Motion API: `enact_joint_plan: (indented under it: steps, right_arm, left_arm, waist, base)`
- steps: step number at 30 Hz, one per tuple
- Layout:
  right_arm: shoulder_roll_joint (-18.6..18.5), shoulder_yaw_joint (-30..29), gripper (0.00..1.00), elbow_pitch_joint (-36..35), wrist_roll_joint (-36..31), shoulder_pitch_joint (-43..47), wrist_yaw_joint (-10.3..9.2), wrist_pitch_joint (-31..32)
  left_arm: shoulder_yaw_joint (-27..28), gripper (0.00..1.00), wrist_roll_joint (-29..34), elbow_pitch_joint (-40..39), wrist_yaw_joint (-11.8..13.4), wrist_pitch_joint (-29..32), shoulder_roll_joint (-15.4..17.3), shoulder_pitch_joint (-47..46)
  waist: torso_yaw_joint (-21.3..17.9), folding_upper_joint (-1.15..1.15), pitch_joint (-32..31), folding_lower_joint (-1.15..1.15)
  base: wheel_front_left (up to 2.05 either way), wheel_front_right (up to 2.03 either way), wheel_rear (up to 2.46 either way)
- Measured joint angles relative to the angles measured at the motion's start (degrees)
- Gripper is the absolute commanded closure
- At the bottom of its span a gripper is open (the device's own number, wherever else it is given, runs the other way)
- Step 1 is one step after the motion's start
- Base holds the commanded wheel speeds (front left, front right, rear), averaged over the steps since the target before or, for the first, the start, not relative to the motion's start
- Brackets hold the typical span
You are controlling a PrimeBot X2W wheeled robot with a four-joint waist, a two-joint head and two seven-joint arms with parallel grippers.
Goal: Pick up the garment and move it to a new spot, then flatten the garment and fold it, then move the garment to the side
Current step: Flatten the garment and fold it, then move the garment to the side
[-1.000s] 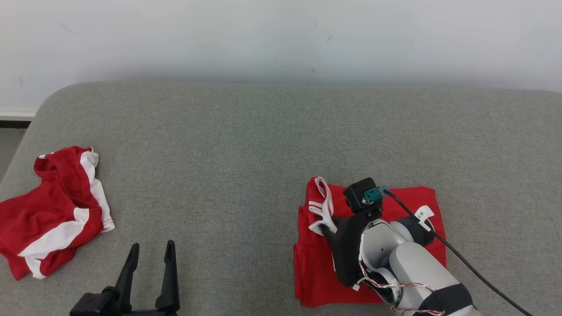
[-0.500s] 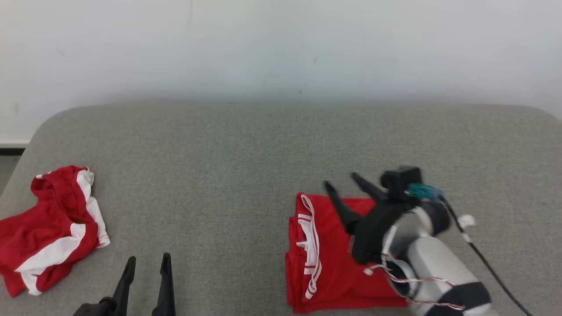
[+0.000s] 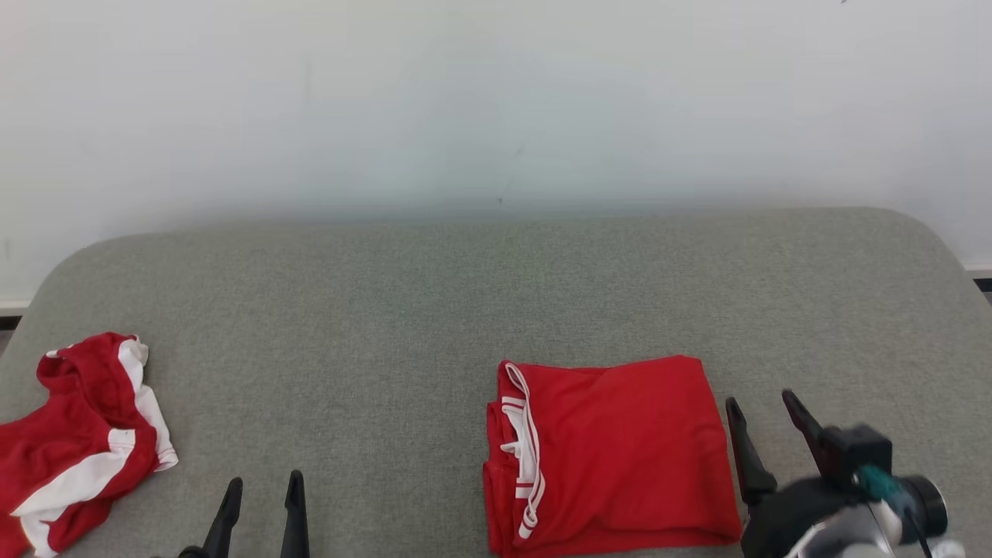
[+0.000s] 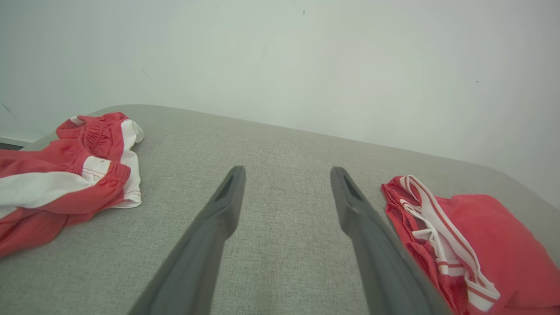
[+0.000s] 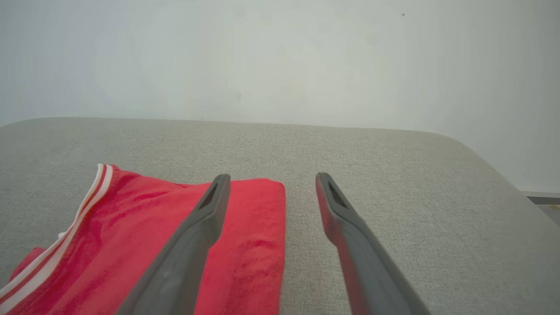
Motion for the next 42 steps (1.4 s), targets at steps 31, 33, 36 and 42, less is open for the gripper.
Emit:
enact_joint_plan:
  steps: [31, 33, 36, 42]
  right_arm:
    - [0.5, 2.4, 0.0, -8.0, 2.5, 10.9, 0.0, -7.7]
    - [0.6, 2.2, 0.0, -8.1, 2.5, 10.9, 0.0, -7.7]
    - [0.8, 1.8, 0.0, -8.1, 2.5, 10.9, 0.0, -7.7]
    - [1.0, 1.7, 0.0, -7.8, 2.8, 10.9, 0.0, -7.7]
  left_arm:
    - [4.4, 0.0, 0.7, -0.5, -0.5, 0.0, 0.0, 2.7]
    - [4.4, 0.0, 0.7, -0.5, -0.5, 0.0, 0.0, 2.7]
    - [4.3, 0.0, 0.6, -0.3, -0.5, 0.0, 0.0, 2.7]
    - [4.3, 0.0, 0.6, 0.0, -0.5, 0.0, 0.0, 2.5]
  waist:
    - [-3.4, 0.0, -2.4, 0.0]
    - [-3.5, 0.0, -2.3, 0.0]
    - [-3.5, 0.0, -2.1, 0.0]
    - [-3.3, 0.0, -1.8, 0.0]
  base:
    - [0.0, 0.0, 0.0]
    - [0.0, 0.0, 0.0]
    - [0.0, 0.0, 0.0]
    - [0.0, 0.0, 0.0]
